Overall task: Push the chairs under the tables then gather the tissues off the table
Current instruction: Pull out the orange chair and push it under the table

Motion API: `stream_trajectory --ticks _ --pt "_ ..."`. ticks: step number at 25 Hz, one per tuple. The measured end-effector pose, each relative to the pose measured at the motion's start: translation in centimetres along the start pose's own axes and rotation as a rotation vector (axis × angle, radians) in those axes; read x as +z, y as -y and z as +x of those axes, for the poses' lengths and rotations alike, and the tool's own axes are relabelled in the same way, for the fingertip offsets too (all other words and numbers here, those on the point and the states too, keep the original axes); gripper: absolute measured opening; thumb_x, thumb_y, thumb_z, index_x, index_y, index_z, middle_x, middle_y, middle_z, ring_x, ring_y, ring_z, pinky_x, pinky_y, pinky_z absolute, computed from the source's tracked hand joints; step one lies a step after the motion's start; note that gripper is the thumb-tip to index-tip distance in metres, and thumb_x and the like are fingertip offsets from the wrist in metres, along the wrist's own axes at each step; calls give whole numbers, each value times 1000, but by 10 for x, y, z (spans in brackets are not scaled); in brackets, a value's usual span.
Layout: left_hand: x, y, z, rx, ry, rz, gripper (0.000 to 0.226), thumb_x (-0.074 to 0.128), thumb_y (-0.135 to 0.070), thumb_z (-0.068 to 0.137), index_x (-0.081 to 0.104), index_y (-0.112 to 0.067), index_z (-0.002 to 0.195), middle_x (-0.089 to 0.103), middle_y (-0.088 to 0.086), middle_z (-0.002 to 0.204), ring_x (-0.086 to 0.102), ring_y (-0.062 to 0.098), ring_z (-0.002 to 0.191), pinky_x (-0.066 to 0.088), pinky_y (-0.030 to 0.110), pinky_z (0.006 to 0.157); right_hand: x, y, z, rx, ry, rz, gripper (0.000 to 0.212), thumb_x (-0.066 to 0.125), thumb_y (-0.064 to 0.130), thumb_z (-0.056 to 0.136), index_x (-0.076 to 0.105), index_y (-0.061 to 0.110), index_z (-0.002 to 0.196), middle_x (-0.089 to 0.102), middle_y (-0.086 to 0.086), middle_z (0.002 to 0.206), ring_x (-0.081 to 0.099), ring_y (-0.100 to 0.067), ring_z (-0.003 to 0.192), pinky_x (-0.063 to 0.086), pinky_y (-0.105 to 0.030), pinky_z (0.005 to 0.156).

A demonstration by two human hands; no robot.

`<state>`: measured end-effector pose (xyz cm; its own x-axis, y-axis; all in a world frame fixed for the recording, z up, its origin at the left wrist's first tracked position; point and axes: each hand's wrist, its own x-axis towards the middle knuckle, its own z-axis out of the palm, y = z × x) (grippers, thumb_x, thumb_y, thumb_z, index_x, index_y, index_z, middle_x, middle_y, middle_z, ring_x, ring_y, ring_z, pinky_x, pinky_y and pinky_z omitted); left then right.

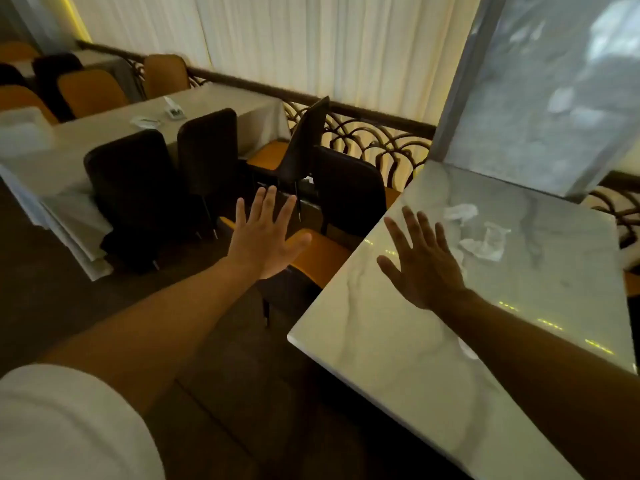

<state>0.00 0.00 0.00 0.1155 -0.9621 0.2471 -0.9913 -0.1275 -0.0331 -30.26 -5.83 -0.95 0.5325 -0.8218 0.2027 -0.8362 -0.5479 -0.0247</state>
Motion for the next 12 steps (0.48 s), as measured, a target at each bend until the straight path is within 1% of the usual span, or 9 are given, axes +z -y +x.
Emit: stream_trajectory --ticks 1,4,7,9,12 --pt "5 18 -1 -4 20 -2 91 2 -83 86 -3 -29 160 -6 12 168 -14 29 153 -5 58 122 7 18 7 19 31 -3 81 11 70 95 13 24 162 7 -16 170 7 -39 155 16 -61 123" --pt "31 73 -5 -6 23 -45 92 4 -83 87 0 -27 160 -3 12 168 -10 30 154 -3 59 122 29 70 25 48 52 -11 83 7 72 94 12 24 162 6 -16 170 8 -39 156 16 -61 123" --pt "62 125 -9 -8 81 -82 91 7 -84 87 -2 -29 159 -2 12 168 -10 30 154 -2 59 121 60 119 43 71 73 10 84 6 73 93 8 25 162 4 -15 170 6 -38 156 16 -61 123" --pt "78 155 -12 1 126 -93 90 7 -83 87 -5 -29 159 -2 11 168 -10 30 154 -2 57 122 75 151 55 83 109 31 83 8 72 94 7 25 162 3 -14 171 5 -38 156 15 -60 123" --pt "98 186 -14 53 191 -97 90 10 -82 89 -7 -28 159 -4 12 168 -12 30 153 -2 54 123 92 186 71 114 164 54 80 18 68 97 6 24 162 2 -14 171 2 -37 156 12 -59 124"
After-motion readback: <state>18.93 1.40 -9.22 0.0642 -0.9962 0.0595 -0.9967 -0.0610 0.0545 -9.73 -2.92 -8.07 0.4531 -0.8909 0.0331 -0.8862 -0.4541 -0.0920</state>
